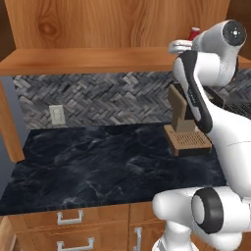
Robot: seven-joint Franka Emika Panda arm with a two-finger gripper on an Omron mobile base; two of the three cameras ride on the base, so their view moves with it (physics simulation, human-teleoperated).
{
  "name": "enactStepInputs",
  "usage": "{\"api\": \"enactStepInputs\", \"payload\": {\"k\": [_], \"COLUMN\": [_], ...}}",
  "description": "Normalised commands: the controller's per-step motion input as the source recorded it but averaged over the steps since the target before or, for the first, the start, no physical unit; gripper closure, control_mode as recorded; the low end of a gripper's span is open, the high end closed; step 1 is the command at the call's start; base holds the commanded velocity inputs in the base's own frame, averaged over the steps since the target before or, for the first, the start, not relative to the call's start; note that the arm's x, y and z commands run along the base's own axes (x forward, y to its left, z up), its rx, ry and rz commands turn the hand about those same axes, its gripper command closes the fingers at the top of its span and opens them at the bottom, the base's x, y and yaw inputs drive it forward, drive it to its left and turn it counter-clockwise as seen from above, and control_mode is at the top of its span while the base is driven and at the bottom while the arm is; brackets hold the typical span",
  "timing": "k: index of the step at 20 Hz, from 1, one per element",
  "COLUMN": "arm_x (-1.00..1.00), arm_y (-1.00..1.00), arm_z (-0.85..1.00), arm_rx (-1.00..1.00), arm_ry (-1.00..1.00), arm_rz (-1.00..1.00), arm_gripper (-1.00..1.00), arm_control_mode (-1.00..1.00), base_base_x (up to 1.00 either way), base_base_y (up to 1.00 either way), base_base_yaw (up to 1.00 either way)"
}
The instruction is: Move the condiment bottle and ketchup from the cabinet to the dining counter.
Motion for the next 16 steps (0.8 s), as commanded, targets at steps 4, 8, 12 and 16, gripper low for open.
{"api": "enactStepInputs", "payload": {"k": [4,8,12,16], "arm_x": [-0.89,-0.93,-0.85,-0.7], "arm_y": [0.29,0.24,0.18,0.11], "arm_z": [0.0,0.02,-0.05,-0.15], "arm_rx": [0.0,-0.01,-0.02,-0.01], "arm_ry": [-0.05,-0.04,-0.01,0.01], "arm_rz": [0.0,0.0,0.0,0.0], "arm_gripper": [1.0,1.0,1.0,1.0], "arm_control_mode": [-1.0,-1.0,-1.0,-1.0], "base_base_x": [0.0,0.0,0.0,0.0], "base_base_y": [0.0,0.0,0.0,0.0], "base_base_yaw": [0.0,0.0,0.0,0.0]}}
